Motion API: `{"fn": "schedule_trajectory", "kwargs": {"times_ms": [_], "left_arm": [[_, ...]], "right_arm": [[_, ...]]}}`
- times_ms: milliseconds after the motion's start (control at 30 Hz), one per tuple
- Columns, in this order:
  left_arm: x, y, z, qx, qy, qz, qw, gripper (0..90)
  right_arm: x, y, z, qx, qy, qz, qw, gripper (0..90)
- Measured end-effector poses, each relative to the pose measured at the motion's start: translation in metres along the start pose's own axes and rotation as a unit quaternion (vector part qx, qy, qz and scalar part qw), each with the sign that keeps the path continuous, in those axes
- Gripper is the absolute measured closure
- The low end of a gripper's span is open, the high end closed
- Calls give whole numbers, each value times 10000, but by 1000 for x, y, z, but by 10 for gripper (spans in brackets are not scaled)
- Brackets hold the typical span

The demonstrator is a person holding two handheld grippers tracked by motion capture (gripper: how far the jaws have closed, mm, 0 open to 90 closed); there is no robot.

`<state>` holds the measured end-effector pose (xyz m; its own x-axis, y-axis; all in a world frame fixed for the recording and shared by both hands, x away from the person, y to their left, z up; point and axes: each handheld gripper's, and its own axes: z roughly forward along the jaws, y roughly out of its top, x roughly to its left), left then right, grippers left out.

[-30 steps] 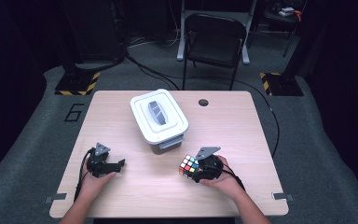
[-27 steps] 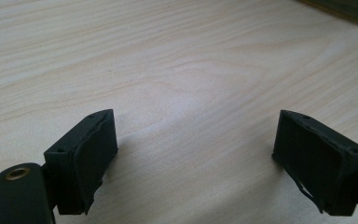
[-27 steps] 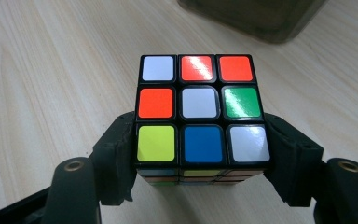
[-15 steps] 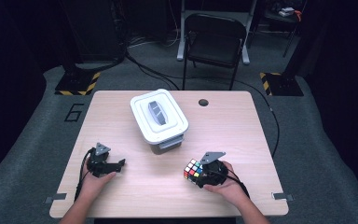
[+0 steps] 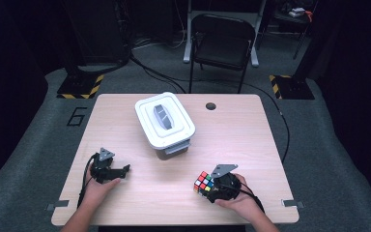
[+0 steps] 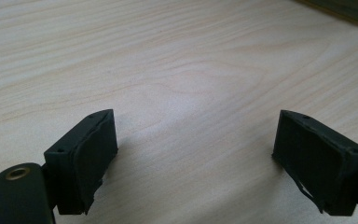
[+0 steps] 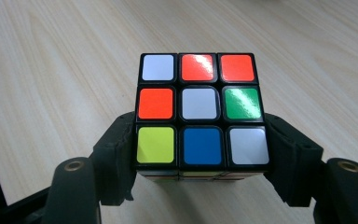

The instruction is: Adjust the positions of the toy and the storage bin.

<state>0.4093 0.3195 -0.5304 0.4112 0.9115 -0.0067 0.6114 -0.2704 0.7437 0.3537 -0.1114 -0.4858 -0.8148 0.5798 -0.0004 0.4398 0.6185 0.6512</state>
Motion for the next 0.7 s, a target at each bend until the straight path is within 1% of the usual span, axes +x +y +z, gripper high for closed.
{"fn": "schedule_trajectory", "kwargs": {"times_ms": [33,67,100,133,167,367,400,433,533,567,600,633,700], "left_arm": [[0,0,0,-1,0,-2,10000,131],[0,0,0,-1,0,-1,10000,131],[0,0,0,0,0,-2,10000,131],[0,0,0,0,0,-2,10000,131],[0,0,0,1,0,0,10000,131],[0,0,0,-2,3,-6,10000,131],[0,0,0,0,4,-2,10000,131],[0,0,0,-1,6,-5,10000,131],[0,0,0,-1,8,-8,10000,131],[0,0,0,-1,6,-7,10000,131],[0,0,0,-2,7,-6,10000,131],[0,0,0,0,7,-6,10000,131],[0,0,0,-1,6,-4,10000,131]], "right_arm": [[0,0,0,0,0,0,10000,333],[0,-1,-1,-20,1,-53,10000,326],[1,-1,-2,-21,6,-1,10000,314],[1,-1,-2,-21,6,-1,10000,314],[1,-1,-6,-71,34,77,9999,303],[1,2,-17,-145,-44,53,9999,291],[1,5,-23,-178,-41,122,9998,292],[0,7,-25,-242,-70,109,9996,293],[-1,12,-30,-278,-117,129,9995,297],[-3,15,-33,-281,-159,187,9993,300],[-5,18,-34,-305,-218,192,9991,305],[-7,23,-36,-314,-278,284,9987,312],[-9,27,-37,-317,-324,275,9986,319]]}}
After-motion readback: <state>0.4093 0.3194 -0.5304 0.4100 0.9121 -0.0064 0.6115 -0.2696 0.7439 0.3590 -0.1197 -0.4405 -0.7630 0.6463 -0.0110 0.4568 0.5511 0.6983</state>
